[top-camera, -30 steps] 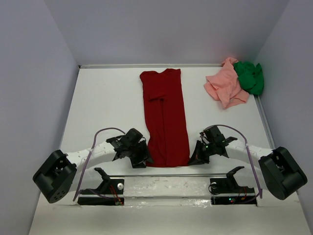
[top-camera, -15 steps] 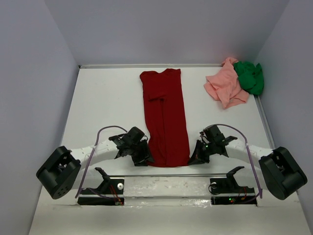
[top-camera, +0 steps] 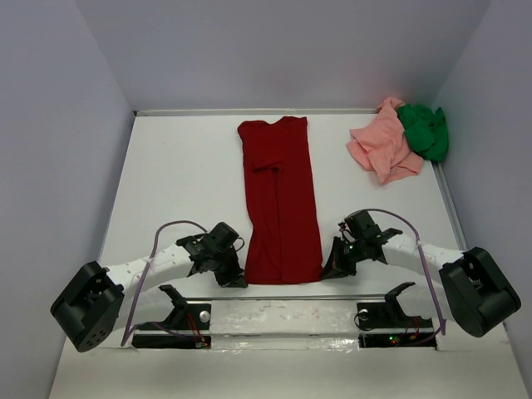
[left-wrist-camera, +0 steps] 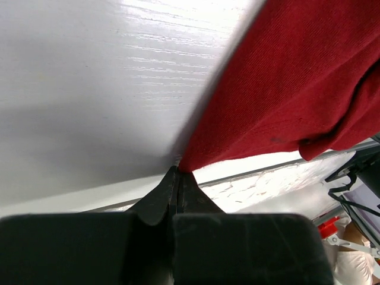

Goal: Fold and stack the t-shirts
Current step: Grab the bottom of the folded rectangular tshirt with both arms

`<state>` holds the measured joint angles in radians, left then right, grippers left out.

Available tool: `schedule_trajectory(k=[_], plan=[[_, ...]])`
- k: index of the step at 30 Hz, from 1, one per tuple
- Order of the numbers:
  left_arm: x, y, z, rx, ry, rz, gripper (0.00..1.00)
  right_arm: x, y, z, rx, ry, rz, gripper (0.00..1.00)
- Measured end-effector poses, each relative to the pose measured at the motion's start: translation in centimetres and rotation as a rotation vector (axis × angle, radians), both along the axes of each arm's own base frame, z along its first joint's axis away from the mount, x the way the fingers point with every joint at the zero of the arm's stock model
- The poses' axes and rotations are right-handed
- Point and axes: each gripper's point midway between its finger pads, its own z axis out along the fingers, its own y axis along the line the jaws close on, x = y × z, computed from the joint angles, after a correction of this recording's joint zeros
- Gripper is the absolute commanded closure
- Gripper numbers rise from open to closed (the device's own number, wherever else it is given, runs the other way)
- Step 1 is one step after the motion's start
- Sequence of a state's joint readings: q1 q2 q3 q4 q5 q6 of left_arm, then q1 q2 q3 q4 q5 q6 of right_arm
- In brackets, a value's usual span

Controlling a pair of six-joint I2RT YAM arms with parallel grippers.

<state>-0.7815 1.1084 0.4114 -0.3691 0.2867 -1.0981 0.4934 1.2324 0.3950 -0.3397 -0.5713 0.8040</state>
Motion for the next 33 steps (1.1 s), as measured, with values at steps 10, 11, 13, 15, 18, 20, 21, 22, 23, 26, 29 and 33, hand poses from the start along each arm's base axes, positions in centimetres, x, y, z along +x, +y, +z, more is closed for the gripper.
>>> schedule_trajectory(k=[10,11,13,15,18,20,21,22,23,26,29,33], plan=[[0.0,0.0,-0.1,0.003,0.005,0.004,0.89,-0.4,-0.3,0.3,-0.015,0.014,0.018,1.0],[0.0,0.1,-0.1,0.005,0.006,0.007,0.8,-0.4,-0.3,0.3,-0.016,0.013,0.02,1.0],[-0.1,0.2,0.0,0.01,0.005,0.014,0.48,-0.5,-0.3,0.5,-0.014,0.008,0.021,1.0],[-0.2,0.4,0.3,0.012,0.007,0.021,0.21,-0.5,-0.4,0.5,-0.015,0.007,0.024,1.0],[0.3,0.1,1.1,-0.004,-0.019,0.035,0.12,-0.6,-0.4,0.4,-0.02,0.011,0.032,1.0],[0.5,0.1,1.5,-0.011,-0.036,0.04,0.11,-0.6,-0.4,0.4,-0.023,0.013,0.035,1.0],[0.5,0.2,1.5,-0.009,-0.039,0.042,0.11,-0.6,-0.4,0.4,-0.022,0.011,0.037,1.0],[0.5,0.3,1.5,-0.002,-0.038,0.044,0.11,-0.5,-0.4,0.4,-0.022,0.01,0.038,1.0],[0.4,0.4,1.4,0.003,-0.036,0.045,0.12,-0.5,-0.4,0.5,-0.021,0.008,0.038,1.0],[0.5,0.6,1.3,0.012,-0.038,0.047,0.13,-0.4,-0.4,0.5,-0.02,0.007,0.038,1.0],[0.7,0.4,1.2,0.01,-0.041,0.048,0.16,-0.4,-0.4,0.5,-0.021,0.008,0.038,1.0],[1.1,-0.2,1.1,-0.005,-0.047,0.046,0.17,-0.4,-0.4,0.5,-0.021,0.008,0.039,1.0]])
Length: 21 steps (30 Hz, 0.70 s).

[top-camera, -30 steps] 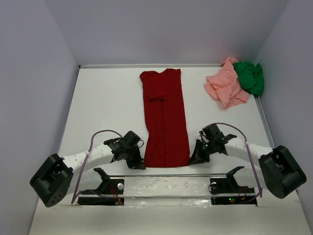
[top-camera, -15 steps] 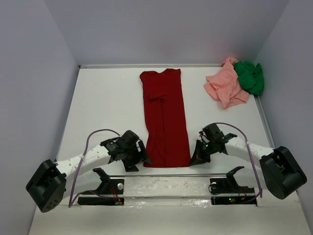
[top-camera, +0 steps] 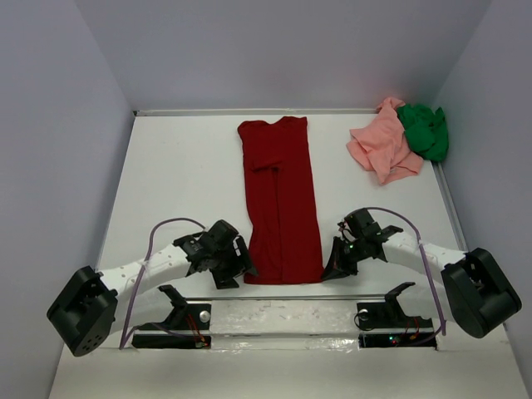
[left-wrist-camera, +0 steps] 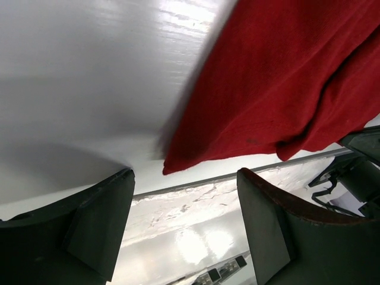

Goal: Fold and stack the t-shirts
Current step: Grab the bottom of the folded rectangular tshirt with both arms

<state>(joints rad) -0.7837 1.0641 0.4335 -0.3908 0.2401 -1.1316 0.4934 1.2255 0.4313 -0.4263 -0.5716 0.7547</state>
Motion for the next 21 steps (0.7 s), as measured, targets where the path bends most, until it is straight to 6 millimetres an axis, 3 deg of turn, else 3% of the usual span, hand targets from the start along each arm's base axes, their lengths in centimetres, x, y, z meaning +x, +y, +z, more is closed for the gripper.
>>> schedule_trajectory(k=[5,9,12,14,18,21], plan=[[0.6,-0.6,0.0,-0.014,-0.014,-0.001,0.18,0.0,0.0,0.0,0.0,0.0,0.0,1.0],[1.0,-0.9,-0.1,-0.013,-0.019,-0.004,0.28,0.0,0.0,0.0,0.0,0.001,-0.001,1.0],[1.1,-1.1,-0.4,-0.008,-0.016,-0.012,0.47,0.0,0.0,0.0,0.0,0.0,-0.001,1.0],[1.1,-1.3,-0.7,-0.01,-0.001,-0.016,0.66,0.0,0.0,0.0,0.0,0.0,-0.001,1.0],[1.0,-1.2,-1.1,0.003,0.003,-0.028,0.73,0.0,0.0,0.0,0.0,-0.001,-0.001,1.0],[1.0,-1.2,-1.2,0.003,0.003,-0.03,0.84,0.0,0.0,0.0,0.001,-0.001,-0.001,1.0]])
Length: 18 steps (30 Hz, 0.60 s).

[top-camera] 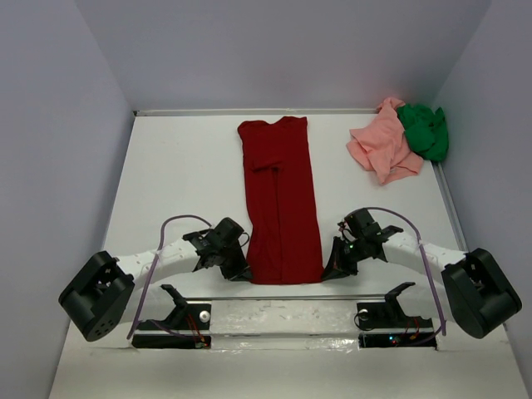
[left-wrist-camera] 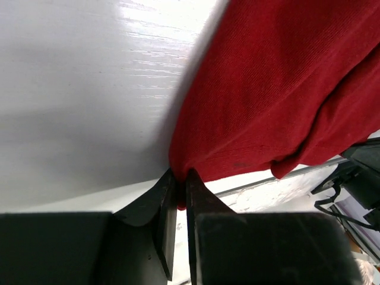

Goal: Fold and stack the t-shirts
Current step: Grab the bottom of the folded rectangular tshirt with both arms

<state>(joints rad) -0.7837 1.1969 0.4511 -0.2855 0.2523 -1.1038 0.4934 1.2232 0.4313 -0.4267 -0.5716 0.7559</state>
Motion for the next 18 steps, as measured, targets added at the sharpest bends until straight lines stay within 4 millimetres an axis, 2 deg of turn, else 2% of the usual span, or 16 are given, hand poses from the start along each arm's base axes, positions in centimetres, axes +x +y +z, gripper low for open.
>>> schedule_trajectory(k=[4,11,18], plan=[[0.0,-0.1,0.1,-0.006,-0.002,-0.003,0.88,-0.2,-0.1,0.0,-0.005,0.01,0.0,1.0],[-0.3,0.2,0.7,-0.011,-0.005,0.003,0.88,-0.3,-0.2,1.7,0.002,-0.008,0.007,1.0],[-1.1,0.4,1.9,-0.032,-0.005,0.013,0.85,-1.4,-0.7,2.5,0.003,0.001,0.018,1.0]])
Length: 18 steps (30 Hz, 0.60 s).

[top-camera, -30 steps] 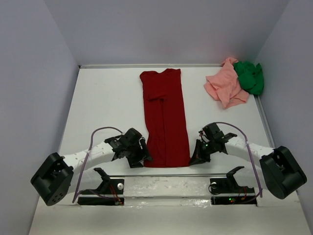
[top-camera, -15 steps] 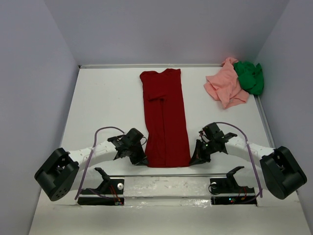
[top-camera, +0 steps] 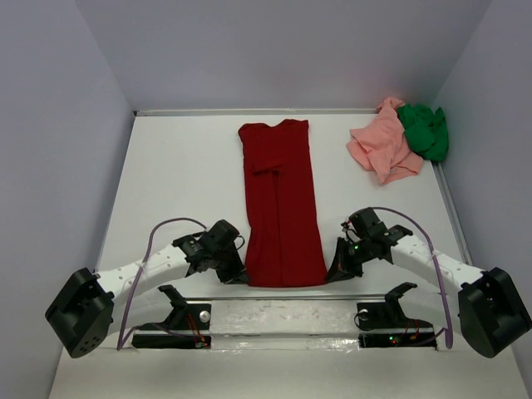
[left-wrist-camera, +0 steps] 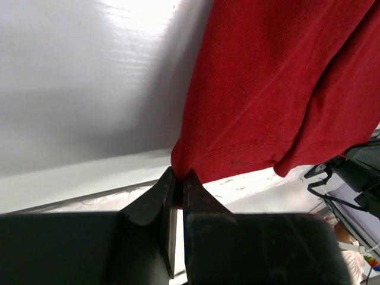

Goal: Fold and stack the t-shirts
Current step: Grab the bottom of the folded rectangular tshirt with both arms

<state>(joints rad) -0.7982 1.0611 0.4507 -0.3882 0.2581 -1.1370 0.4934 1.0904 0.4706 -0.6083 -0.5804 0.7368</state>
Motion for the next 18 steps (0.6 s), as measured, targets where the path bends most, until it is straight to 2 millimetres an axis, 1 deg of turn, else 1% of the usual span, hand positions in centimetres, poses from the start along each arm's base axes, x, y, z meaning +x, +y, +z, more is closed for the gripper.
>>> schedule_trajectory(k=[9,11,16,18], plan=[[-1.1,0.2,0.4,0.011,0.041,0.014,0.83,-0.6,-0.3,0.1,-0.015,0.025,0.015,1.0],[-1.3,0.1,0.7,0.013,0.049,0.013,0.81,-0.5,-0.3,0.3,-0.014,0.021,0.02,1.0],[-1.8,-0.6,1.8,-0.006,0.056,0.012,0.81,-0.9,-0.5,0.3,-0.022,0.034,0.025,1.0],[-2.1,-0.7,1.9,-0.006,0.064,0.016,0.81,-1.0,-0.6,0.3,-0.025,0.038,0.027,1.0]])
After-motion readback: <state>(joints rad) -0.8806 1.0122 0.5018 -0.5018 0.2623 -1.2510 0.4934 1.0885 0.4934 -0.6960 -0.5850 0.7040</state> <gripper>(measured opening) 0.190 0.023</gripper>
